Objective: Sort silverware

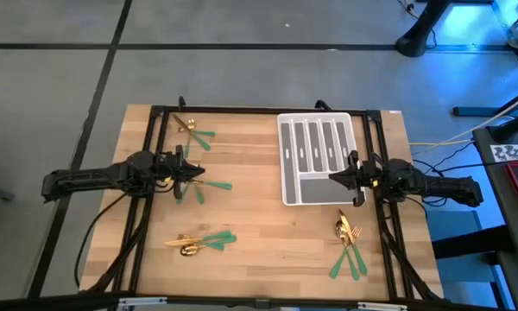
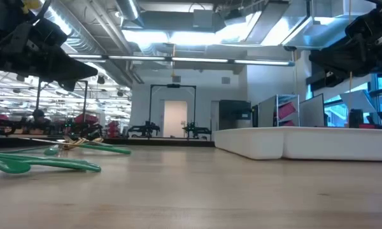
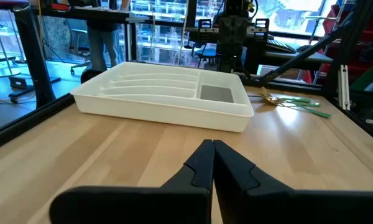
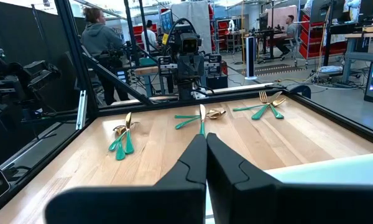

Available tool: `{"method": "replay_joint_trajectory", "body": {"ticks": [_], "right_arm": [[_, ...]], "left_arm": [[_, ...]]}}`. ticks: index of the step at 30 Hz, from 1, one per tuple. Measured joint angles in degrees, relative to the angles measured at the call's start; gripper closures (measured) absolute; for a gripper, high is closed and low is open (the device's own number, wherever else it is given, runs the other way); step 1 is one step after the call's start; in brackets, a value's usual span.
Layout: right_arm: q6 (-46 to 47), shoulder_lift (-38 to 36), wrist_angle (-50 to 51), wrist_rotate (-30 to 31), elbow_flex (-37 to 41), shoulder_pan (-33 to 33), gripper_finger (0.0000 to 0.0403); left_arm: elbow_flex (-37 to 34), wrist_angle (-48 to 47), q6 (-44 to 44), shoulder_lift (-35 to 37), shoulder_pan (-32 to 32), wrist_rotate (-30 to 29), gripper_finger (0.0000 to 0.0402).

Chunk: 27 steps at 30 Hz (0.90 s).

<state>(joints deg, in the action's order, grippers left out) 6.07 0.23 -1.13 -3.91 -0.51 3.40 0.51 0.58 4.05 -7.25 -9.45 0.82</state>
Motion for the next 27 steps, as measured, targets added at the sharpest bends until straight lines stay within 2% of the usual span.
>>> {"method": "replay_joint_trajectory", "body": {"ticks": [24,27], "right_arm": [[0.0,0.01,0.0,0.01,0.01,0.0,0.0402],[0.0,0.02,0.0,0.01,0.0,0.0,0.0402]], "left_arm": [[0.0,0.02,0.0,0.0,-0.01,-0.02,0.0402],[0.0,0.17,-4.49,-0.02,-0.13,-0.75,0.0402]]}}
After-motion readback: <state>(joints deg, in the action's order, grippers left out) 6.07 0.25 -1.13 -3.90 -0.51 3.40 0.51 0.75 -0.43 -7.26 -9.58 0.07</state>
